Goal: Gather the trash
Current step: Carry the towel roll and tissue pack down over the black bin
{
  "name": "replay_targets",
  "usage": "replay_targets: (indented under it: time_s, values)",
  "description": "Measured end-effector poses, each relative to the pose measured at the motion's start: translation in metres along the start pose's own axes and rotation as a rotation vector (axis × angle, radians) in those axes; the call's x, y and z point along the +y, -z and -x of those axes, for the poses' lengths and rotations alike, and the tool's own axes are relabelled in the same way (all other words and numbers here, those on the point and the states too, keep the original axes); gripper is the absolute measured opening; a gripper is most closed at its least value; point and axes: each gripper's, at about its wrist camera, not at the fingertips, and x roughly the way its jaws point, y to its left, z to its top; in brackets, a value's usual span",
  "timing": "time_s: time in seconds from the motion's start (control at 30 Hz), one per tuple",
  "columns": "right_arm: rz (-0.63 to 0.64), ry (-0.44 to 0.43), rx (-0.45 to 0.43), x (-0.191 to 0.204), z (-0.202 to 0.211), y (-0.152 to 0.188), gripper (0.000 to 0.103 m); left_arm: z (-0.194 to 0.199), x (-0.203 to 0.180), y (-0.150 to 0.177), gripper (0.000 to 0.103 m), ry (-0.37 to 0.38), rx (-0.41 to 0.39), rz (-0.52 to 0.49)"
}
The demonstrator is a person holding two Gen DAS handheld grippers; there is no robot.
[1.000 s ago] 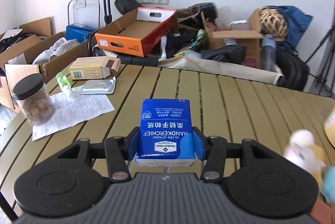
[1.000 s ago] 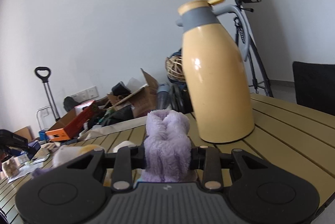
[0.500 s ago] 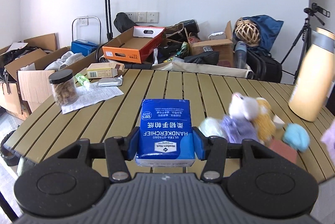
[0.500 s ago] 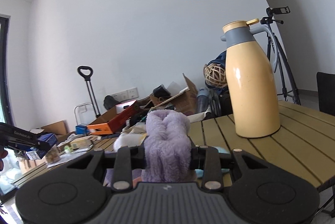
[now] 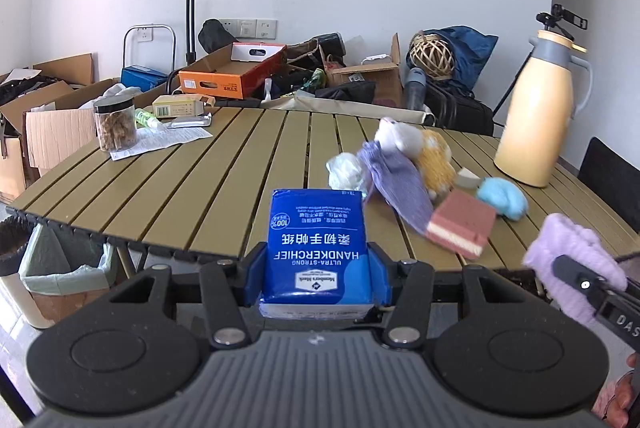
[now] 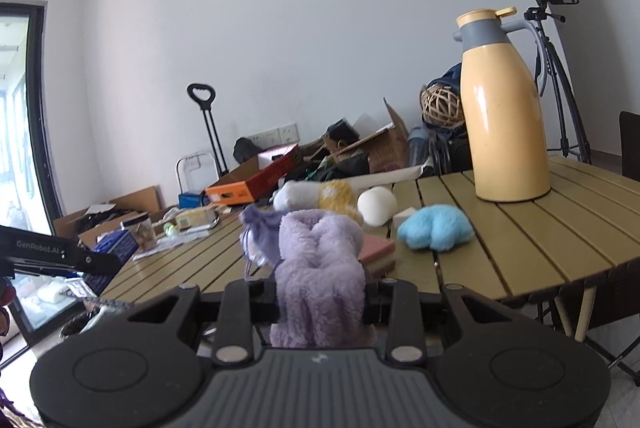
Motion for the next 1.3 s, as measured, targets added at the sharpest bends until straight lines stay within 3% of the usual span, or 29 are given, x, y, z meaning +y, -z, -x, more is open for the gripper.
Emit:
replay_targets:
  time_s: [0.23, 0.5, 0.97, 1.3]
  values:
    - [0.029, -0.017, 0.087, 0.016, 0.013, 0.026, 0.031, 0.015, -0.008, 0.035, 0.052, -0.002, 0.025, -0.019]
    - [0.047, -0.017, 0.220, 0.029, 0.023, 0.061, 0.031, 0.010, -0.011, 0.076, 0.052, 0.003, 0.114, 0.000]
    - [0.070, 0.047, 0.459, 0.035, 0.020, 0.113, 0.031, -0.028, -0.005, 0.133, 0.052, -0.019, 0.274, 0.020]
    - [0.061, 0.109, 0.595, 0.024, -0.001, 0.137, 0.031, -0.059, 0.003, 0.153, 0.052, -0.036, 0.351, 0.019]
